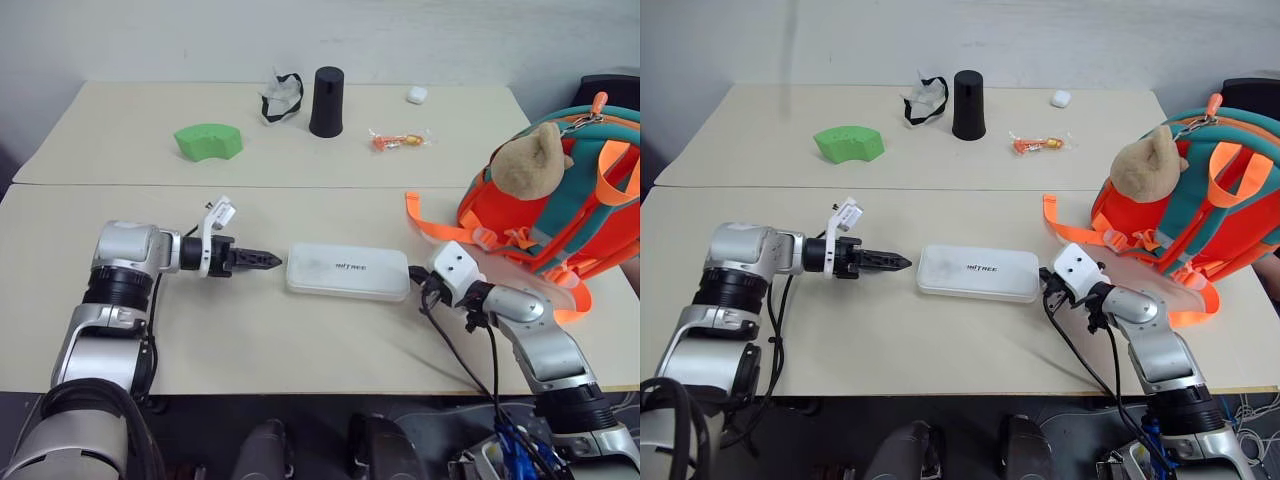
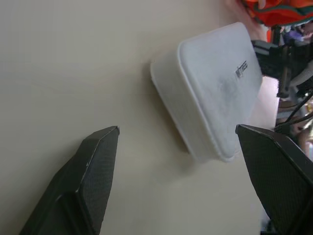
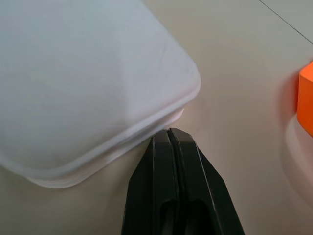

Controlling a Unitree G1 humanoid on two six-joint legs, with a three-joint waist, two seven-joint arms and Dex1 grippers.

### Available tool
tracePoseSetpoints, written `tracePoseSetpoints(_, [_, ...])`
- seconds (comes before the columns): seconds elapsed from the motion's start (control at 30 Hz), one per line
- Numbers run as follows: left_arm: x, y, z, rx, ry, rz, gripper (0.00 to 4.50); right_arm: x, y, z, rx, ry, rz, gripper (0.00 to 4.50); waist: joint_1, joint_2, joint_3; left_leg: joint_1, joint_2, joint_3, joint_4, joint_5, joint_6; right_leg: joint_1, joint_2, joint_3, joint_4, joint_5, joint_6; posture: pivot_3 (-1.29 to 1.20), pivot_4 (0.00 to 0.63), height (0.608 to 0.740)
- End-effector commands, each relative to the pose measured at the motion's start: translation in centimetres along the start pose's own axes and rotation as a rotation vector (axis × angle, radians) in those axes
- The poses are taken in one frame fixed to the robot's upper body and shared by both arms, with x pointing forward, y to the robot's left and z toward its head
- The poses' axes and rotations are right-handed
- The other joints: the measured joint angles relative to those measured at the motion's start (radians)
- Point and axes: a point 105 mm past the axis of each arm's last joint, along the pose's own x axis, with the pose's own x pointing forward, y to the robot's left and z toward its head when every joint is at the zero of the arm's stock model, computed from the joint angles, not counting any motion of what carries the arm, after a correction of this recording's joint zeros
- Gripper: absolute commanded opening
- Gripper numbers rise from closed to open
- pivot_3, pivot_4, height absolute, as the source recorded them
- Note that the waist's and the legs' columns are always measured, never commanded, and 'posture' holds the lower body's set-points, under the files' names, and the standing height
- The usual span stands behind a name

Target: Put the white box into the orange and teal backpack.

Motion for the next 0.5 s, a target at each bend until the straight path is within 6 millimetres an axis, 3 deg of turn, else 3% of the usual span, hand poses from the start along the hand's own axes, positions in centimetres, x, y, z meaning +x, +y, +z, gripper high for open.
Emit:
tracePoseSetpoints(0.03, [1.3,-1.6,0.1,-0.053,0.031,-0.088,4.01,-0.1,-0.1,0.8,-0.038,-0.022,0.001,0.00,0.000,0.000,0.000,0.000,0.000,0.000,0.000,0.000,0.000,0.000,0.000,0.000,0.000,0.000,0.000,0.00,0.150,0.740])
tracePoseSetpoints(0.3, [4.6,-3.1,0.5,-0.075,0.058,-0.161,4.01,0.2,0.5,1.1,-0.062,-0.031,0.021,0.00,0.000,0.000,0.000,0.000,0.000,0.000,0.000,0.000,0.000,0.000,0.000,0.001,0.000,0.000,0.000,0.00,0.150,0.740])
tracePoseSetpoints(0.5, [6.0,-4.1,2.1,-0.048,0.042,-0.190,4.01,0.1,0.9,0.7,-0.077,-0.019,0.030,0.00,0.001,0.000,0.000,0.000,0.000,0.000,0.000,0.000,0.000,0.000,0.000,0.000,0.000,0.000,0.000,0.00,0.150,0.740])
